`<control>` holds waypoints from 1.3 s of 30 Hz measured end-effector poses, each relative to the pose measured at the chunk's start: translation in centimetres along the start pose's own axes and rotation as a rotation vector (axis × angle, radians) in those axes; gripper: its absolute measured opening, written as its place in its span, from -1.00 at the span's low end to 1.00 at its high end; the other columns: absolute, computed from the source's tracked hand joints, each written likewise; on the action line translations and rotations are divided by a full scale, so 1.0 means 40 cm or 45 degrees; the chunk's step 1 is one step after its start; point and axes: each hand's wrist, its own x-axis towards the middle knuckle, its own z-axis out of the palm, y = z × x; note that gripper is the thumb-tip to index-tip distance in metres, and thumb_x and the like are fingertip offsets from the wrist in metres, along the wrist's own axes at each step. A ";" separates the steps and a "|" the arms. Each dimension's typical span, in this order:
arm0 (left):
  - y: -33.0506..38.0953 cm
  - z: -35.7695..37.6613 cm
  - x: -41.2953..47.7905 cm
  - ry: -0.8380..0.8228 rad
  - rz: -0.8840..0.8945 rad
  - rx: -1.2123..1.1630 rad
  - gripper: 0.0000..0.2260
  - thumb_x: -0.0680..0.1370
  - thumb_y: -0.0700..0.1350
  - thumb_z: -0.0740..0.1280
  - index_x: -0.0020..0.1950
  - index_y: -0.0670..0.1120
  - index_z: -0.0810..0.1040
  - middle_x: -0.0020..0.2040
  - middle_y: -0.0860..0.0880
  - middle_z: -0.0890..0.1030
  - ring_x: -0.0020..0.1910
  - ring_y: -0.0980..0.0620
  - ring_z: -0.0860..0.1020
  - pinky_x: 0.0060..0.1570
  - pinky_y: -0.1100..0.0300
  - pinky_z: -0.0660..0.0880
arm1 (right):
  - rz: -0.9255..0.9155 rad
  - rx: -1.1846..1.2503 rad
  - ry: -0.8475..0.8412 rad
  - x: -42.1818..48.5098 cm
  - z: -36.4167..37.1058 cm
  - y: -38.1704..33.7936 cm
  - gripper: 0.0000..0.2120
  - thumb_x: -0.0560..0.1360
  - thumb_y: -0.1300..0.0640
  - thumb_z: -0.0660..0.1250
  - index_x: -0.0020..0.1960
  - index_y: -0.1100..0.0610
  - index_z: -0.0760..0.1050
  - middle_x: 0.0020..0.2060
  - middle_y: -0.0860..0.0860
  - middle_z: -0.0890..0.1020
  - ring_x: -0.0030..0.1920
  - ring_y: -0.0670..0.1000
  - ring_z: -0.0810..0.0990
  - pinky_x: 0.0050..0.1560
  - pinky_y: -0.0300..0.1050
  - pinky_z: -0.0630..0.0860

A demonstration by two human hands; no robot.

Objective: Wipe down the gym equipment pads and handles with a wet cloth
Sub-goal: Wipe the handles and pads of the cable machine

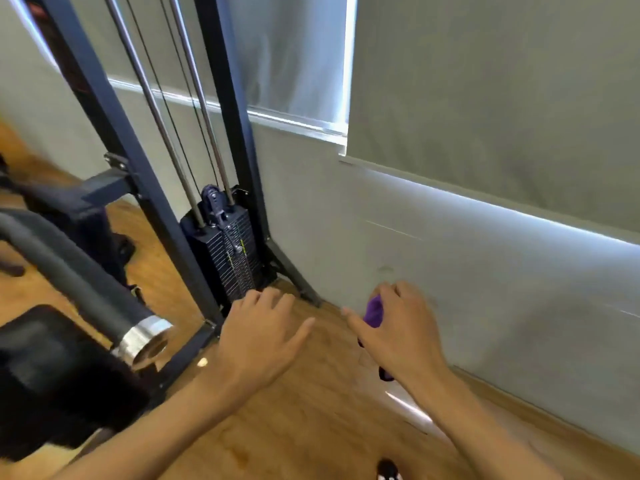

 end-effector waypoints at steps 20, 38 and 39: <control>-0.115 0.014 0.004 0.165 -1.448 0.231 -0.51 0.62 0.33 0.10 0.21 0.08 0.66 0.19 0.03 0.65 0.13 -0.01 0.60 0.07 0.03 0.55 | -1.274 0.187 -0.684 0.528 0.336 -0.338 -0.58 0.43 -0.47 0.25 -0.14 -0.13 0.35 -0.17 -0.21 0.35 -0.06 -0.12 0.38 -0.09 -0.25 0.35; 0.013 -0.185 0.163 0.123 -1.787 0.579 -0.52 0.62 0.33 0.16 0.32 0.07 0.61 0.34 0.02 0.60 0.33 -0.02 0.56 0.28 0.06 0.51 | -1.412 0.857 -1.888 0.600 0.526 -0.662 -0.56 0.48 0.49 0.34 0.12 0.02 0.34 0.03 -0.07 0.56 0.04 -0.32 0.58 0.00 -0.47 0.47; 0.019 -0.215 0.175 0.075 -1.725 0.642 -0.53 0.62 0.32 0.17 0.32 0.06 0.60 0.37 -0.01 0.59 0.36 -0.03 0.53 0.34 0.06 0.45 | -1.403 0.889 -1.913 0.585 0.538 -0.671 -0.55 0.50 0.42 0.39 0.17 0.00 0.34 0.06 -0.10 0.54 0.04 -0.38 0.55 -0.04 -0.50 0.46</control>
